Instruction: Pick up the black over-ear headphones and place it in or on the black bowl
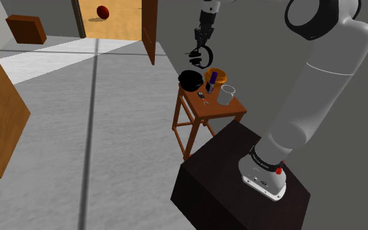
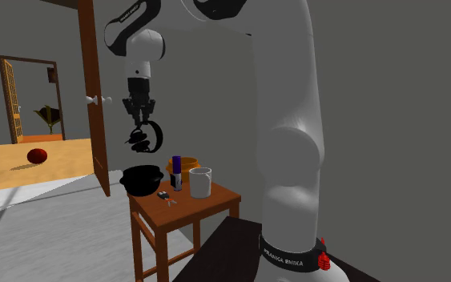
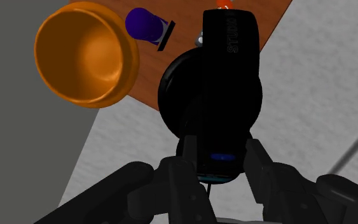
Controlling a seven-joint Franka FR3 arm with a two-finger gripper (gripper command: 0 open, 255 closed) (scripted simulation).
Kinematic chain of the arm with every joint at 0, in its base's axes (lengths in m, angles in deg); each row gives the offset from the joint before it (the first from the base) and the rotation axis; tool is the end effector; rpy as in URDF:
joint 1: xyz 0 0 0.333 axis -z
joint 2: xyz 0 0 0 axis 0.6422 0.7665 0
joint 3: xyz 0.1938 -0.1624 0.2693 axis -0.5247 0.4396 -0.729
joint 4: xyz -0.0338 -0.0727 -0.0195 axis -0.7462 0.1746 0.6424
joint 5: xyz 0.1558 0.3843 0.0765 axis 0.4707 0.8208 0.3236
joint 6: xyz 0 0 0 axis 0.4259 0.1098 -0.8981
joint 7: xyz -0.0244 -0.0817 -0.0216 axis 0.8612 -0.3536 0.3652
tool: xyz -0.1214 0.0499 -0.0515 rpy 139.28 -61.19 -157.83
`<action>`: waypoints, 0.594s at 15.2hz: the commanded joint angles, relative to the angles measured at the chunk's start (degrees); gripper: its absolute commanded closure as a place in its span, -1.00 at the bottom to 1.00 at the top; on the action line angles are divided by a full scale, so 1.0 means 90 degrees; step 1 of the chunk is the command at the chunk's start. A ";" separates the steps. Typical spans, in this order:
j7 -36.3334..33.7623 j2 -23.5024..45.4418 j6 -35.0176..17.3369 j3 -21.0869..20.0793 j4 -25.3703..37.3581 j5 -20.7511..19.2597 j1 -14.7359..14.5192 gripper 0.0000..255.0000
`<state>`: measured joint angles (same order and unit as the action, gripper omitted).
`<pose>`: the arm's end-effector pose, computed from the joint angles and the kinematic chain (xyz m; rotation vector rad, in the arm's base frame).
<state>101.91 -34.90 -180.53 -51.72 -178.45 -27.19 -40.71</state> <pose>0.6185 -0.1779 0.5321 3.1228 -0.0312 0.0104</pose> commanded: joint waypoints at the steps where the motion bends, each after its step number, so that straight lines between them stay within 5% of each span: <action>1: -0.0002 0.0006 -0.0196 -0.0003 -0.0184 0.0004 -0.0004 1.00; 9: 0.0016 0.0099 -0.0854 -0.0013 -0.0754 0.0040 -0.0004 1.00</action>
<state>102.07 -34.02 -187.41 -51.81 -184.50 -26.86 -40.72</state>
